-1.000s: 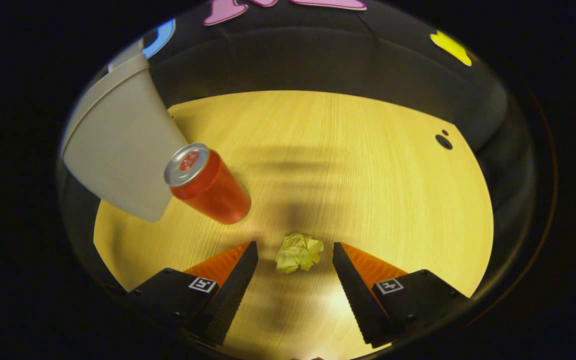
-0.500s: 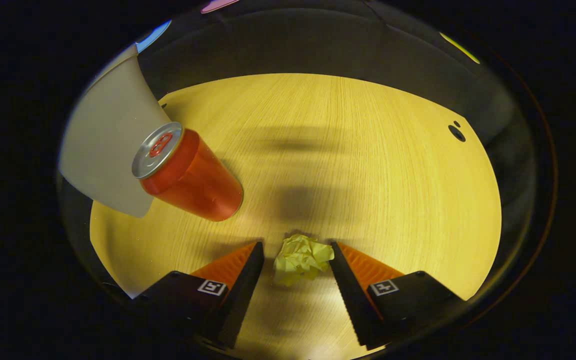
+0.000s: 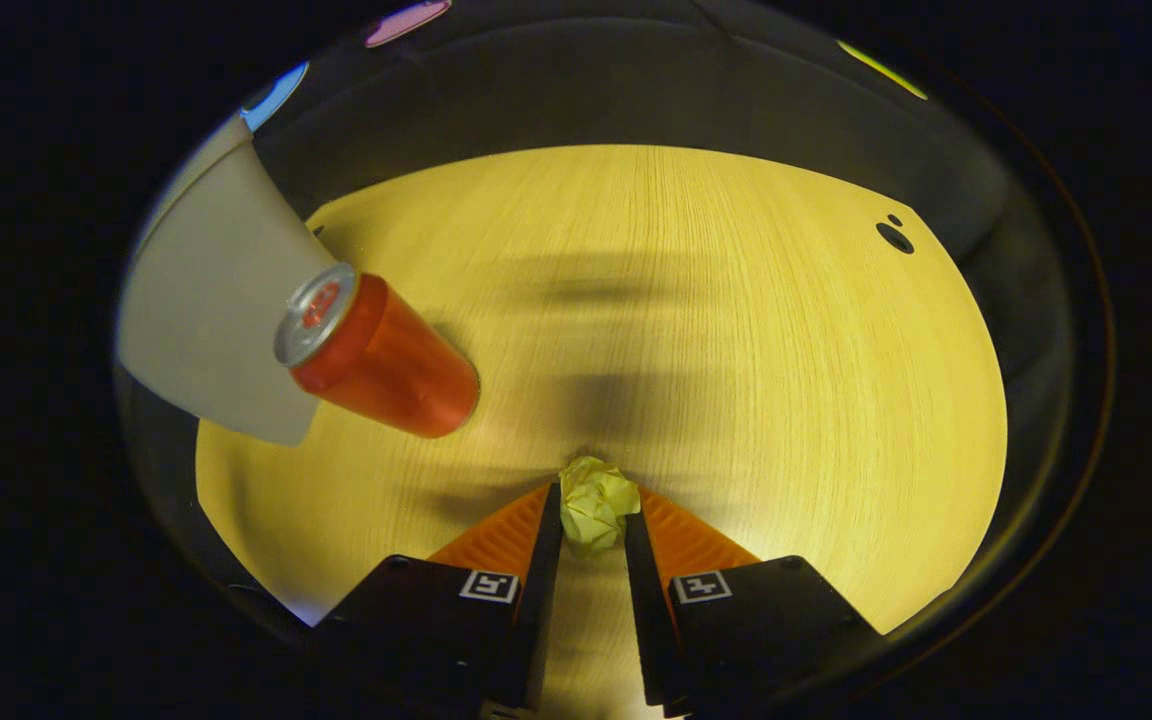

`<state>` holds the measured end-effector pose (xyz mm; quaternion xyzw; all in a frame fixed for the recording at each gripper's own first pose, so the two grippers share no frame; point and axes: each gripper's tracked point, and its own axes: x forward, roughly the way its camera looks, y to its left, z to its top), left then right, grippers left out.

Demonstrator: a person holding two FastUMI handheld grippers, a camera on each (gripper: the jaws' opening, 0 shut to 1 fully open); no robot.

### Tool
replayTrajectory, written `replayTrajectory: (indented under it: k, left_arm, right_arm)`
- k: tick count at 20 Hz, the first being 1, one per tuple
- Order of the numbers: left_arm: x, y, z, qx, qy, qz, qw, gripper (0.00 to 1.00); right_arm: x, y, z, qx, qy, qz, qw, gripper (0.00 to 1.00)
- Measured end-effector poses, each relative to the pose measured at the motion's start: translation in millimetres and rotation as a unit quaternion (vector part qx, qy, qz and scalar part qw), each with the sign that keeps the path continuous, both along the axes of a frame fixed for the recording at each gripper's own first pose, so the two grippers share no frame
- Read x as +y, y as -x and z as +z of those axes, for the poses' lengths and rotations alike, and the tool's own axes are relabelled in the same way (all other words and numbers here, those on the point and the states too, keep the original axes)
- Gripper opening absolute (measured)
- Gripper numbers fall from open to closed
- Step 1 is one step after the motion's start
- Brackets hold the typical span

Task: Press the lid of the desktop garbage bin to open it, pick up the crumpled paper on the desktop and throw it into the bin, then pick up the pop can on the desktop and drop it into the bin, and finally close the garbage bin lid.

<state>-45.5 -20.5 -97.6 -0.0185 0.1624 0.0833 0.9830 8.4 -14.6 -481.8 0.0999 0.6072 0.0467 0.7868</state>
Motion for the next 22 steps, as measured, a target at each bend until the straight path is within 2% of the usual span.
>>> replayTrajectory:
  k: [3,7,11,16,20,22]
  left_arm:
    - [-5.0,-0.8,-5.9,0.003,-0.005,-0.018,1.000,0.96]
    - [-8.3,1.1,-7.7,-0.002,0.003,-0.035,0.999,0.96]
    - [-5.3,4.6,-10.1,-0.004,0.014,-0.040,0.999,0.96]
    - [1.6,15.4,-15.5,0.000,0.011,-0.046,0.999,0.96]
    - [13.3,27.9,-20.8,0.005,0.019,-0.034,0.999,0.95]
    - [21.0,35.2,-24.9,0.009,0.021,-0.025,0.999,0.96]
  right_arm:
    - [-7.7,-13.8,30.3,-0.041,0.000,-0.023,0.999,0.41]
    - [-14.0,-35.5,93.9,-0.117,0.010,-0.026,0.993,0.41]
    - [-4.0,-64.4,163.4,-0.188,0.015,0.010,0.982,0.41]
    - [51.8,-107.6,263.5,-0.281,-0.025,0.047,0.958,0.41]
    - [121.1,-134.5,328.2,-0.328,-0.087,0.090,0.936,0.41]
    - [159.2,-147.7,349.0,-0.353,-0.106,0.121,0.922,0.40]
